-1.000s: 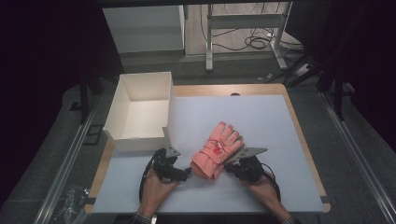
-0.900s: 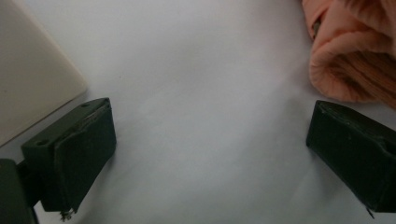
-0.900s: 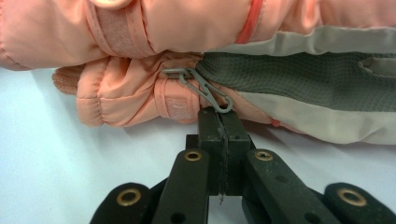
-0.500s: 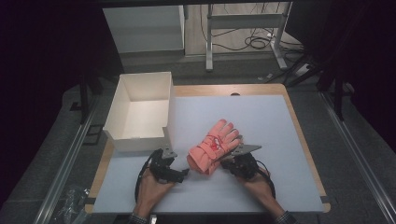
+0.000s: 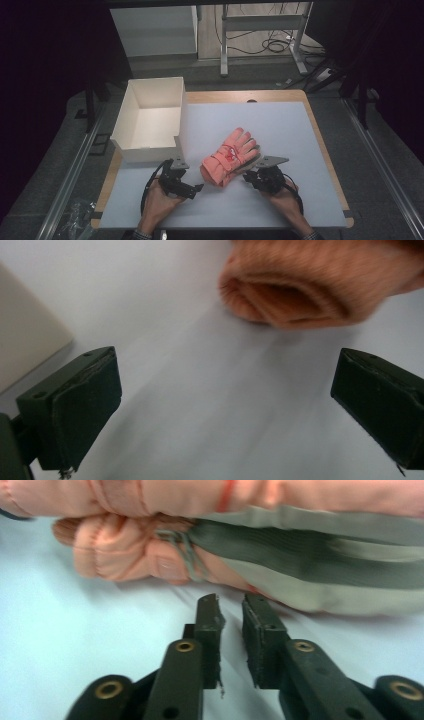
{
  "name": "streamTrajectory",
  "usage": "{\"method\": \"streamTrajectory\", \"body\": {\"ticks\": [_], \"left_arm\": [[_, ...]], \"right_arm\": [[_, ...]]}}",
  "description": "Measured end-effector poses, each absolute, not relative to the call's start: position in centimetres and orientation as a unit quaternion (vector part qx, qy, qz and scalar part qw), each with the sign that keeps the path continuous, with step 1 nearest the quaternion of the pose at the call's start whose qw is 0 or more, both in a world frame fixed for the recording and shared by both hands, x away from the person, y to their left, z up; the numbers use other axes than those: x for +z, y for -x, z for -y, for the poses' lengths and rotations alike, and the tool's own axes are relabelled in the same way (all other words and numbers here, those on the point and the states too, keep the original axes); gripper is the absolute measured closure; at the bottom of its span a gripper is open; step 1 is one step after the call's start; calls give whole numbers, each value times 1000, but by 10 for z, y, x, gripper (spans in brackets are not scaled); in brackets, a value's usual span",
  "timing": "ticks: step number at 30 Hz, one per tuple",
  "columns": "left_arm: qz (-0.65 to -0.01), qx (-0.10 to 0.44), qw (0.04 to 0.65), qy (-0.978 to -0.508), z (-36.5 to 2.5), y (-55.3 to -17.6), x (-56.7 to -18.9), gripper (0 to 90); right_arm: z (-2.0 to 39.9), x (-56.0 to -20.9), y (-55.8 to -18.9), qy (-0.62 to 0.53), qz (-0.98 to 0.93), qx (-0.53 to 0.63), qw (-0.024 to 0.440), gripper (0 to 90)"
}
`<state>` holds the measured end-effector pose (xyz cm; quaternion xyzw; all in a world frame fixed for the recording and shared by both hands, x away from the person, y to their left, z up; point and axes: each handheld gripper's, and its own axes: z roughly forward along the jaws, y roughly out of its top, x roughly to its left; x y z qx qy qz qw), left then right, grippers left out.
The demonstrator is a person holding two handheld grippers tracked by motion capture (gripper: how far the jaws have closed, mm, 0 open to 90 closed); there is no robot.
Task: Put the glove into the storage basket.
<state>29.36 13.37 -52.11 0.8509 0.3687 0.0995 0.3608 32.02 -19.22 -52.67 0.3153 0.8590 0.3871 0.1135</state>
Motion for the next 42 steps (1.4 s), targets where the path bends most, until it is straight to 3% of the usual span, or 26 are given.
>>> {"method": "streamTrajectory", "body": {"ticks": [2, 11, 17, 27, 42], "left_arm": [[-365, 97, 362, -852, -133, -293, -516, 1], [-343, 70, 371, -860, -120, -303, -484, 0], [-330, 67, 362, -869, -99, -320, -466, 0], [-309, 60, 328, -890, -54, -350, -466, 0], [-315, 56, 249, -914, -16, -365, -509, 0]], "right_arm": [[196, -526, -320, -316, -858, 387, 119, 711], [236, -522, -320, -353, -840, 386, 146, 455], [256, -520, -322, -381, -830, 374, 160, 364], [275, -523, -325, -399, -829, 343, 191, 317], [282, -529, -323, -397, -826, 351, 192, 287]]}}
